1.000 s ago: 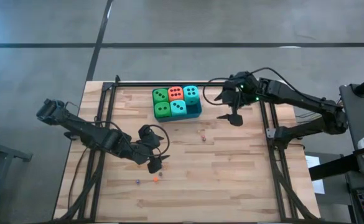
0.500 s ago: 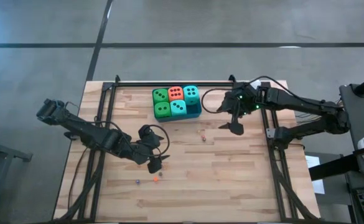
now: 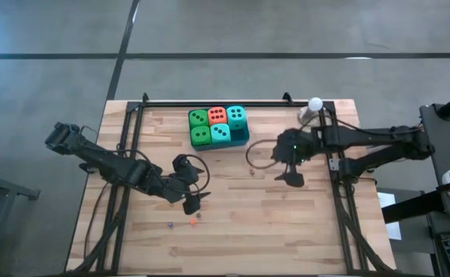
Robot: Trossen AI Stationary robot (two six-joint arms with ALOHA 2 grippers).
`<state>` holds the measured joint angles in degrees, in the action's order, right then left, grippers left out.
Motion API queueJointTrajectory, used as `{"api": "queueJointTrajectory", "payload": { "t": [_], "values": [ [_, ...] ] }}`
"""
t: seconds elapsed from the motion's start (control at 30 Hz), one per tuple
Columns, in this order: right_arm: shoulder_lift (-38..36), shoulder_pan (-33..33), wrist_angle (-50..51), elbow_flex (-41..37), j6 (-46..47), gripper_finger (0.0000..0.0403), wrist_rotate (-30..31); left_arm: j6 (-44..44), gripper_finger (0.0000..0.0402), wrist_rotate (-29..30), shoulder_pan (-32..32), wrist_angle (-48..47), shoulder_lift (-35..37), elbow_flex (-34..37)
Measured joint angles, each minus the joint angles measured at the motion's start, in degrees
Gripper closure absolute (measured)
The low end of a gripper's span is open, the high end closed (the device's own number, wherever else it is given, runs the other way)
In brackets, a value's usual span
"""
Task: Pick & Place Dice
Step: Put the top small black dice into the blue bin
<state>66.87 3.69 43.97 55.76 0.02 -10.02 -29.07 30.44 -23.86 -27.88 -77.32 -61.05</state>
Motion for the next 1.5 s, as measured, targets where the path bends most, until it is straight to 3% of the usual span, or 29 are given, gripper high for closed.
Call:
{"api": "queueJointTrajectory", "payload": {
  "t": [0.17,0.4,0.7,1.17,1.5],
  "values": [
    [0.0,-5.0,-6.9,-3.5,-0.9,0.0003,2.7,-2.5,0.0020,0.0,-0.3,0.6,0.0,0.0],
    [0.0,-6.2,-24.3,-11.8,2.4,0.0003,2.7,-5.1,0.0021,0.0,-0.3,1.6,0.0,0.0],
    [2.3,-6.2,-27.5,-16.6,2.6,0.0003,2.7,-4.6,0.0020,0.0,-0.2,1.5,0.0,0.0],
    [14.5,-6.6,-27.3,-9.7,2.6,0.0003,2.2,-1.1,0.0016,0.0,-0.2,1.3,0.0,0.0],
    [16.3,-8.5,-26.2,-3.6,4.1,0.0003,1.0,-1.9,0.0019,0.0,-0.2,1.5,0.0,0.0]
  ]
}}
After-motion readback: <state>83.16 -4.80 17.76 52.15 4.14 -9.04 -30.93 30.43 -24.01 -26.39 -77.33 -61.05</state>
